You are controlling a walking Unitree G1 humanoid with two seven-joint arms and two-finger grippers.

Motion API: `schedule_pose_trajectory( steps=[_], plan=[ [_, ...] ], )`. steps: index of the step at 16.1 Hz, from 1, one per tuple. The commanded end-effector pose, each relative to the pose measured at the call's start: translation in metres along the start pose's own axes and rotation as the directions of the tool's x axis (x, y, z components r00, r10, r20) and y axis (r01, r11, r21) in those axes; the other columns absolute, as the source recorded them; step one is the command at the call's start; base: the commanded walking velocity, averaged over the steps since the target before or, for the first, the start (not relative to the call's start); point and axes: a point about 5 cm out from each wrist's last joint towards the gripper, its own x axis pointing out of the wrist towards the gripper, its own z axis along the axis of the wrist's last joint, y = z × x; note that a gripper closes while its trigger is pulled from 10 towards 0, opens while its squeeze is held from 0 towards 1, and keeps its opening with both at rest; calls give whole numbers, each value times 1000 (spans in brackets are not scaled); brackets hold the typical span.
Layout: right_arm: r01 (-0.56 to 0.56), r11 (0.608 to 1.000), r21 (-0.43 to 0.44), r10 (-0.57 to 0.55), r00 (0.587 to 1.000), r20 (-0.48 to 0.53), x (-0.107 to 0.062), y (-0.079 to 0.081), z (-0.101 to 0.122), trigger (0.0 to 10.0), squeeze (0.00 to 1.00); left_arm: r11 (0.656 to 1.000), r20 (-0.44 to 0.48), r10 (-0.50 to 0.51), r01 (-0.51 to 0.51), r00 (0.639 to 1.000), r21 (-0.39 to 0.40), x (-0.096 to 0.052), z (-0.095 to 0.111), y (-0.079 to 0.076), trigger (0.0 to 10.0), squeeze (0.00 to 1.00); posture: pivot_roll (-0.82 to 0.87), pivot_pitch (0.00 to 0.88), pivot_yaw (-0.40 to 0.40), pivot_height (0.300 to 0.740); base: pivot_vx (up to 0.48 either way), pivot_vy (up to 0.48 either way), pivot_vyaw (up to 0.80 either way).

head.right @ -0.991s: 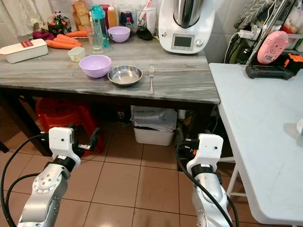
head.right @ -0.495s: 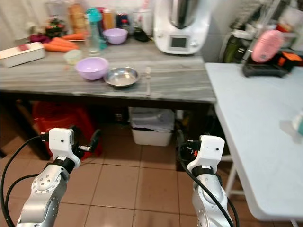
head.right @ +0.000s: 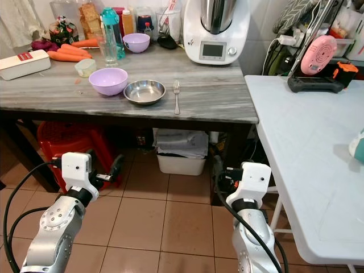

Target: Setting the table

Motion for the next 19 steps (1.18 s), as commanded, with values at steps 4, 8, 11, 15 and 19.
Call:
schedule_pose_trajectory(
  steps=[4, 8, 11, 15, 19],
  plan=[
    [2, 1000, -6, -2, 1000, -12, 1, -2, -2, 10000, 0, 1000, -4, -4, 4, 1000, 3, 0, 1, -1, 10000, 0, 11, 0, 2, 740, 0, -199, -200],
    [2, 1000, -7, -2, 1000, -14, 1, -1, -3, 10000, 0, 1000, -5, -3, 3, 1000, 0, 0, 1, 0, 10000, 0, 15, 0, 4, 740, 0, -331, 0],
    [-2, 1000, -12, 1, 1000, -13, 1, 0, -3, 10000, 0, 1000, -5, -4, 4, 1000, 2, 0, 1, 0, 10000, 0, 16, 0, 7, 740, 0, -353, 0],
    [5, 1000, -10, -5, 1000, -17, 0, -2, -5, 10000, 0, 1000, -6, -7, 7, 1000, 3, 1, 1, 0, 10000, 0, 15, 0, 9, 740, 0, -356, 0],
    [3, 1000, -10, -4, 1000, -16, 0, -1, -5, 10000, 0, 1000, -9, -10, 10, 1000, 8, 1, 1, 0, 10000, 0, 13, 0, 12, 740, 0, -344, 0]
  ],
)
